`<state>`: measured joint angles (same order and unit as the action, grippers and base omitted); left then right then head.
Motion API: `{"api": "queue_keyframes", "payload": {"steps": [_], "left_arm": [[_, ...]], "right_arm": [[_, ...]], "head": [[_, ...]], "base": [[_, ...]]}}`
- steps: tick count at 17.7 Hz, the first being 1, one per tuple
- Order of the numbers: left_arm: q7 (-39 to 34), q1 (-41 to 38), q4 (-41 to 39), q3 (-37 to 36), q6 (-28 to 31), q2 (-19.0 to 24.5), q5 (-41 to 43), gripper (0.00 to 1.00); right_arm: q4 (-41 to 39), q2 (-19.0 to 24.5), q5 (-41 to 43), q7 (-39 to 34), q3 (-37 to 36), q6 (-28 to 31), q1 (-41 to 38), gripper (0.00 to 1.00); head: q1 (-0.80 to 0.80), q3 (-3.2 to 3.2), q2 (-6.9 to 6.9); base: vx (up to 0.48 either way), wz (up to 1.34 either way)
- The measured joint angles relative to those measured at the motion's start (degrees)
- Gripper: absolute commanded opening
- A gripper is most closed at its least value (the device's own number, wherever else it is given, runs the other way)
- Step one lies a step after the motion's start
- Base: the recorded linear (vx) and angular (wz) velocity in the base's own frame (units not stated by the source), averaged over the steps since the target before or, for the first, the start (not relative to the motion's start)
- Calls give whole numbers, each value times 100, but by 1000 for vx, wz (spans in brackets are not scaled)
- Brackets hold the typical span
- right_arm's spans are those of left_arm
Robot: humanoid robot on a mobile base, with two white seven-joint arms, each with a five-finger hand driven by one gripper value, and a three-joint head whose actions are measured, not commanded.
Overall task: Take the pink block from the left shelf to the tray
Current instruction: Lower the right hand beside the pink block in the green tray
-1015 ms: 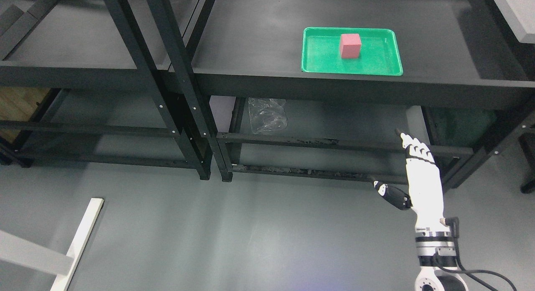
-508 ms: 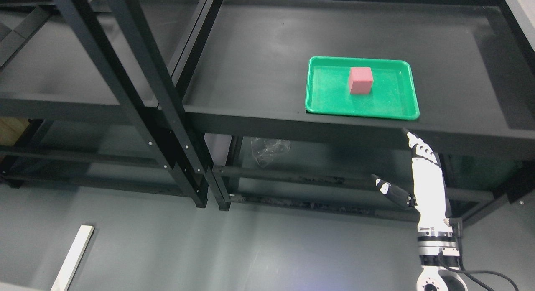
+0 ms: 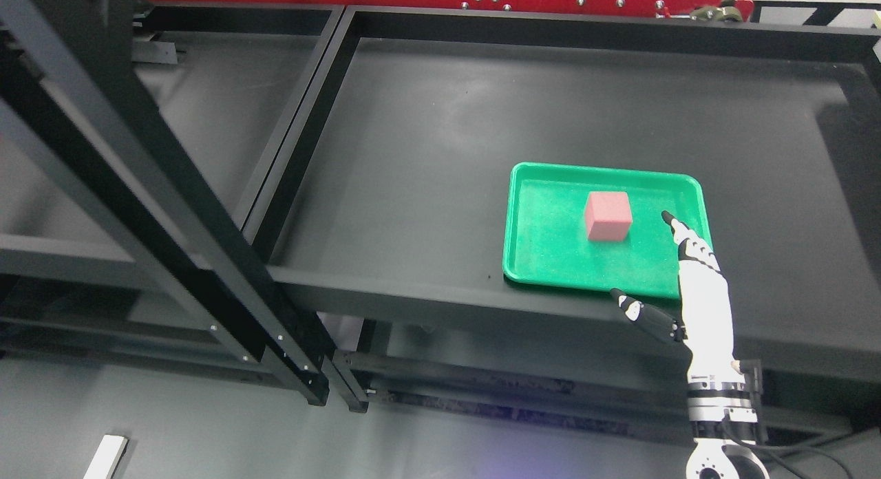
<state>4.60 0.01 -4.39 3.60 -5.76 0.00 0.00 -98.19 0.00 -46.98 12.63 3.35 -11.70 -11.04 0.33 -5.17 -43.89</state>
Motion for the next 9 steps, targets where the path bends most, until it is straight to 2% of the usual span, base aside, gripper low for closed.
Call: {"api": "queue_keyframes", "payload": {"steps": [4,9], "left_arm": [[0,0,0,0,0,0,0,100],[0,0,0,0,0,-1,0,100]], "right_arm": [[4,0,18,-371,8,4,-3,98],[33,0,266,-1135,10,33,-40,98]], "head": [[0,0,0],[0,0,0]], "base": [[268,33],[179,14]]}}
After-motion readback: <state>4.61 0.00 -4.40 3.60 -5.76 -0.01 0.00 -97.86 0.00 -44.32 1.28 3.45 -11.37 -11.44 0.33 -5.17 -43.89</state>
